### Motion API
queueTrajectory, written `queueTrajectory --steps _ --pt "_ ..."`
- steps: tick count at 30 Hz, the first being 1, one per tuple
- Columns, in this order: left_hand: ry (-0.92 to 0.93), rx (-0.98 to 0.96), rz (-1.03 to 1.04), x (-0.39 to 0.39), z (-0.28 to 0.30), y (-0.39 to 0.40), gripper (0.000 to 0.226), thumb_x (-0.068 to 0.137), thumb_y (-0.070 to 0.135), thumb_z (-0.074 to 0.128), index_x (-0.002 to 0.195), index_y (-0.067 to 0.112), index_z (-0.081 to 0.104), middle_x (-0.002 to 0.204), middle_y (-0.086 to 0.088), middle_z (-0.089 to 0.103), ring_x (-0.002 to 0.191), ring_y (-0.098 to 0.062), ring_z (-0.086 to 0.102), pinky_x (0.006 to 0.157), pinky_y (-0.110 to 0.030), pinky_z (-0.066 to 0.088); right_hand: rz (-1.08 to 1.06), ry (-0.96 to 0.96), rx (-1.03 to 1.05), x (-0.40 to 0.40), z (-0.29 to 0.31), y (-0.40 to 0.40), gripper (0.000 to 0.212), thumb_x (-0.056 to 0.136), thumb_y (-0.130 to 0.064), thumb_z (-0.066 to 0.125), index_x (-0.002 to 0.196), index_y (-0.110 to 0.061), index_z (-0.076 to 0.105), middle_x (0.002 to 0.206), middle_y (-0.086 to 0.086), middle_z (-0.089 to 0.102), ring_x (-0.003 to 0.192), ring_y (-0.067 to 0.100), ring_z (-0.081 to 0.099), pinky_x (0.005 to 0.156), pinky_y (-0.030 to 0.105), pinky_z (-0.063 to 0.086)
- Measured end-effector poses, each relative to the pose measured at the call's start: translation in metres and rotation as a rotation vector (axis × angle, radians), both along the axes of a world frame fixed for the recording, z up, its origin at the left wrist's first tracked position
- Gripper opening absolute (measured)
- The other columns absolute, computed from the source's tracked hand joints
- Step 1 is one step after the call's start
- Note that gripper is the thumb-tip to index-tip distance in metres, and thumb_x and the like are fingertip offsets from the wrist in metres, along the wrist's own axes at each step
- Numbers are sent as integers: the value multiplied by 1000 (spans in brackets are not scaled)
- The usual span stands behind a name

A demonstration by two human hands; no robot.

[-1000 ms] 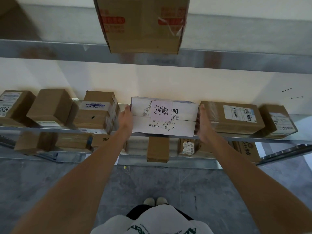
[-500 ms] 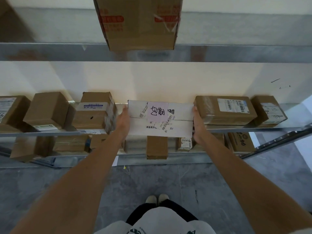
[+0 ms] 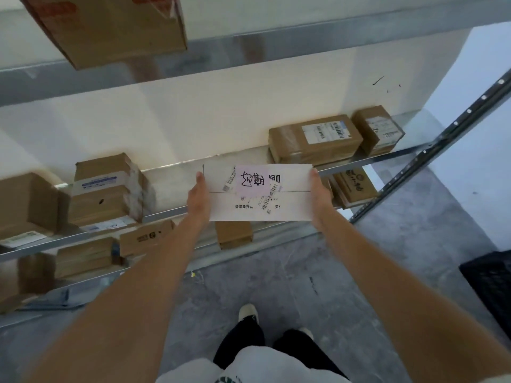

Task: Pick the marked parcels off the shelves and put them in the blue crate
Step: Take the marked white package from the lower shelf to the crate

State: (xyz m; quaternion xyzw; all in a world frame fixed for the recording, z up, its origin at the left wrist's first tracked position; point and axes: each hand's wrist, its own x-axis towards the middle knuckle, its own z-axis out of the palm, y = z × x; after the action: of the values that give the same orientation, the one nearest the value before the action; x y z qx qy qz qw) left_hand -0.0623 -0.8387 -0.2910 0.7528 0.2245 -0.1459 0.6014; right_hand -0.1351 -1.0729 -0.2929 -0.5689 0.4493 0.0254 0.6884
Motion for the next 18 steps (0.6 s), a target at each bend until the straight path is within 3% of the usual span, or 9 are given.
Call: queueTrajectory --steps 4,7,11,15,18 --pt "-8 38 -27 -13 4 -41 64 101 53 24 133 5 52 128 -10 55 116 -26 53 99 -33 39 -76 -6 -60 -23 8 -30 45 98 -58 37 106 -16 51 88 2 61 81 20 61 82 35 51" --pt "-21 103 -64 -32 7 -72 66 101 53 20 134 5 52 135 -17 53 123 -32 51 105 -37 38 -105 -8 -53 -48 9 -54 46 96 -60 39 111 -18 52 94 5 64 91 25 64 87 39 53" --pt "14 92 -129 -61 11 -121 64 100 57 20 128 13 56 117 -8 57 106 -28 55 98 -36 42 -166 4 -44 -90 6 -97 55 93 -65 41 116 -17 55 104 8 67 95 28 66 91 44 54" --pt "7 109 -233 -89 15 -176 64 99 59 18 124 14 57 119 -9 60 109 -31 56 103 -42 40 -262 4 -15 -134 6 -146 48 95 -60 43 109 -17 58 86 3 64 76 21 63 64 31 50" --pt "-20 138 -313 -107 16 -221 64 99 57 19 124 13 58 122 -12 59 110 -32 56 102 -41 40 -319 5 -54 -164 9 -184 49 96 -59 43 113 -14 56 82 2 61 71 18 60 57 27 45"
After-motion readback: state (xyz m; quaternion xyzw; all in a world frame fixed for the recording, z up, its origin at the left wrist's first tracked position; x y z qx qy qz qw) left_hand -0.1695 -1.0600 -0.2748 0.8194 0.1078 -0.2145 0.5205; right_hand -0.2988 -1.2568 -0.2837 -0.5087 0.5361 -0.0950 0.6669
